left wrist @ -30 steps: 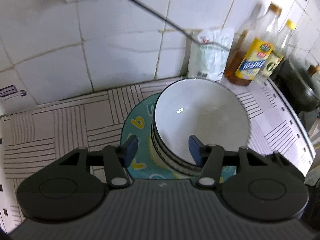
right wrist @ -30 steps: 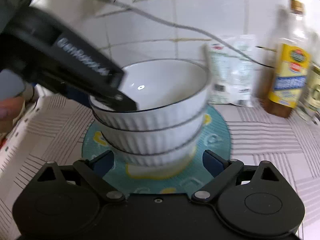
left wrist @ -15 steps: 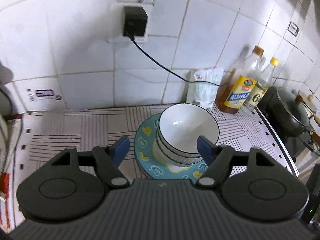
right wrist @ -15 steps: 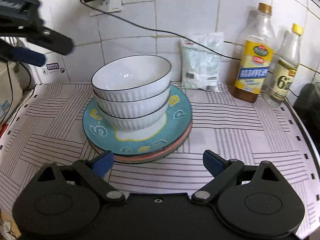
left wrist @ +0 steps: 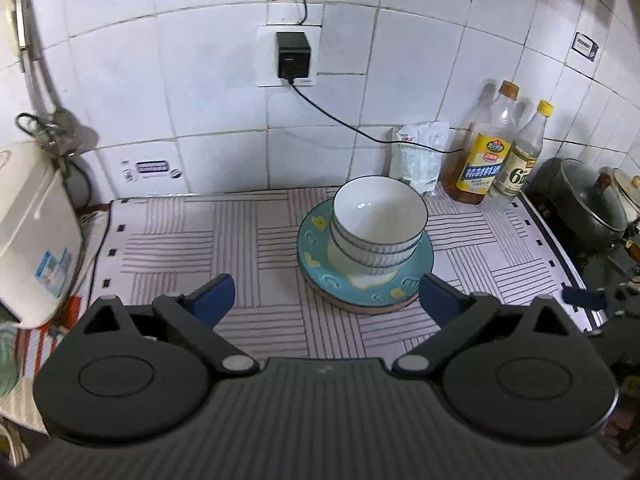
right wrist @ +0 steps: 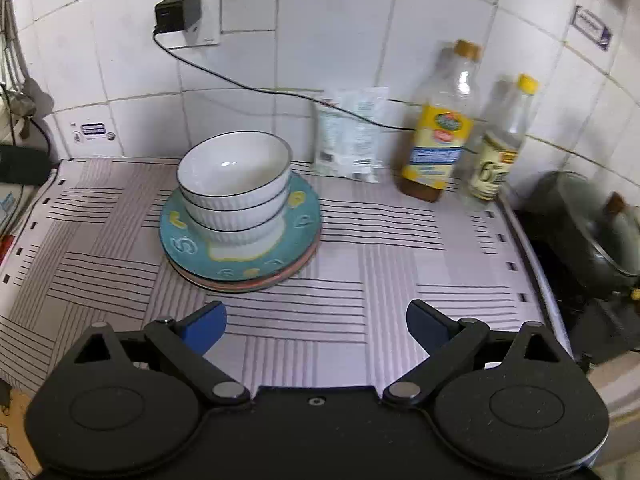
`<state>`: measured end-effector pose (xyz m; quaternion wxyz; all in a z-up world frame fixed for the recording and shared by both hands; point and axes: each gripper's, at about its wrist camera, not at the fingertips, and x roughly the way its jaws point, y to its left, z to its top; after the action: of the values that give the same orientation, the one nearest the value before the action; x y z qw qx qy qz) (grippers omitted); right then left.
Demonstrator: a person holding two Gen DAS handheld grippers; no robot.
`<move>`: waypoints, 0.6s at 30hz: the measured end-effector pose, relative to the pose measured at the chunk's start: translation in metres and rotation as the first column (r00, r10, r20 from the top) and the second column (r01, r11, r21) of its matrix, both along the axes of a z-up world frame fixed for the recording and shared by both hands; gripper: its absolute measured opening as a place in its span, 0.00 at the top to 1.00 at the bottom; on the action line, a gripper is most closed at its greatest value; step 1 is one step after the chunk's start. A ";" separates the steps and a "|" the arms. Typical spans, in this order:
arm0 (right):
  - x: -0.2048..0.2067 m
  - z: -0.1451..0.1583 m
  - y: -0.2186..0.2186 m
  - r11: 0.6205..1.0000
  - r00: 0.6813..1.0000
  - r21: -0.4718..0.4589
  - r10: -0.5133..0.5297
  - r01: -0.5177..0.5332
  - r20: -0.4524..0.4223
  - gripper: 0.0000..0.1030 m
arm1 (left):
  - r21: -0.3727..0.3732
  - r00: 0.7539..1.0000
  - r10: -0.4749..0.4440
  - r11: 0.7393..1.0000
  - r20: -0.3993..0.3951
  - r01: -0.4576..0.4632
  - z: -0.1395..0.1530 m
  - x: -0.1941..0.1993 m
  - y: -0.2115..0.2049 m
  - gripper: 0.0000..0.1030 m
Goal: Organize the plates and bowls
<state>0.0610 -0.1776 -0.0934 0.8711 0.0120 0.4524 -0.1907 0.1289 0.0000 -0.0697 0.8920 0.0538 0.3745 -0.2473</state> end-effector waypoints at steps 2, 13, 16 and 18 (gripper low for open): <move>-0.008 0.011 0.001 1.000 1.000 0.013 -0.015 0.015 0.004 0.04 | 0.004 1.000 0.013 1.000 -0.003 -0.013 0.003 -0.009 0.004 0.00; -0.044 0.043 0.016 0.998 1.000 0.062 0.012 -0.012 0.012 0.04 | 0.052 0.996 0.085 0.995 0.000 -0.085 0.011 -0.051 0.021 0.00; -0.053 0.048 0.025 0.998 0.999 0.046 0.046 -0.047 0.015 0.04 | 0.063 0.995 0.096 0.993 -0.009 -0.095 0.010 -0.062 0.023 0.00; -0.058 0.050 0.029 0.998 0.998 0.023 0.066 -0.067 0.014 0.04 | 0.077 0.995 0.095 0.993 -0.004 -0.095 0.010 -0.070 0.023 0.00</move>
<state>0.0028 -0.1482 -0.0435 0.8798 0.0082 0.4490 -0.1562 0.0589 0.0232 -0.0594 0.8986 0.0691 0.3893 -0.1903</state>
